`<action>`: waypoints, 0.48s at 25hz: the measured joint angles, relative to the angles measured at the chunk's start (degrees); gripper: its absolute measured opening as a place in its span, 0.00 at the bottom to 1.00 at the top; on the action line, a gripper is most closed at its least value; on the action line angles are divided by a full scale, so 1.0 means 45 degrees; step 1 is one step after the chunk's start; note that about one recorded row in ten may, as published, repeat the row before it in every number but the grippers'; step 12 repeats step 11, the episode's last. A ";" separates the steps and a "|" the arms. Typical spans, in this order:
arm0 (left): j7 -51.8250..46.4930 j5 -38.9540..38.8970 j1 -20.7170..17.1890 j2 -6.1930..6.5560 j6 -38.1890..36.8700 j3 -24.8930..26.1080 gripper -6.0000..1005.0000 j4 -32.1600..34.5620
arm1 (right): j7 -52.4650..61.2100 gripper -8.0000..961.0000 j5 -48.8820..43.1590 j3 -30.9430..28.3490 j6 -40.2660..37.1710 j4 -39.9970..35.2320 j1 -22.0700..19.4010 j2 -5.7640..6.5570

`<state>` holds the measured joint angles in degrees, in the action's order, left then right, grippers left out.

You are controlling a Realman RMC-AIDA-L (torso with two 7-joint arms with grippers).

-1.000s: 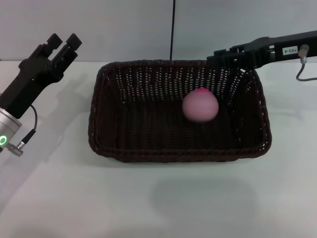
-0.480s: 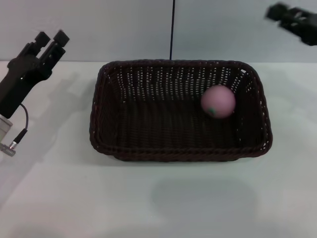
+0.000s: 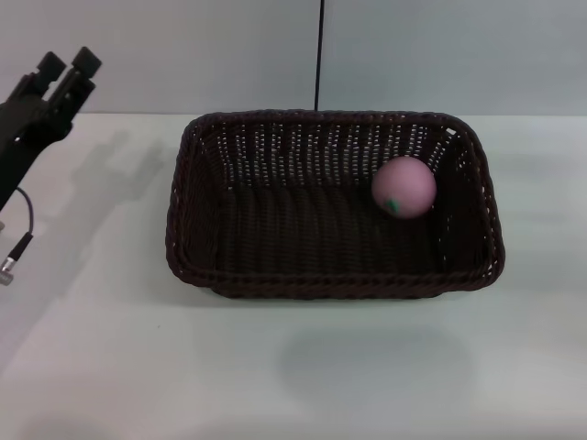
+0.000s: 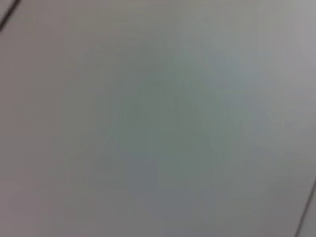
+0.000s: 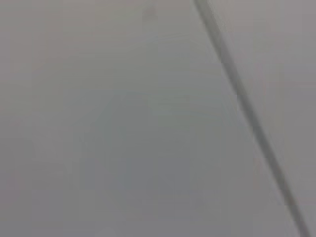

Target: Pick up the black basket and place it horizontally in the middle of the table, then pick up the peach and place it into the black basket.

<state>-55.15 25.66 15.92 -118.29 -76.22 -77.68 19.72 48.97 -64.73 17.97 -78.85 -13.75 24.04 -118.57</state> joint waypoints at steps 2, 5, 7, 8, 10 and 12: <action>0.0000 0.0000 0.0000 0.0000 0.0000 0.0000 0.67 0.0000 | -0.0275 0.43 0.0194 -0.0196 0.0089 0.0167 -0.0069 -0.0011; 0.0026 0.0000 -0.0097 0.0000 -0.0015 0.0307 0.67 -0.0176 | -0.0377 0.43 0.0253 -0.0300 0.0118 0.0208 -0.0185 -0.0019; 0.0043 0.0000 -0.0163 0.0000 -0.0024 0.0375 0.67 -0.0204 | -0.0389 0.43 0.0264 -0.0325 0.0121 0.0209 -0.0229 -0.0029; 0.0043 0.0000 -0.0163 0.0000 -0.0024 0.0375 0.67 -0.0204 | -0.0393 0.43 0.0268 -0.0341 0.0121 0.0210 -0.0244 -0.0034; 0.0043 0.0000 -0.0163 0.0000 -0.0024 0.0375 0.67 -0.0204 | -0.0398 0.43 0.0275 -0.0405 0.0121 0.0228 -0.0255 -0.0041; 0.0063 0.0001 -0.0290 -0.0001 -0.0071 0.0499 0.67 -0.0220 | -0.0401 0.43 0.0278 -0.0443 0.0121 0.0235 -0.0265 -0.0041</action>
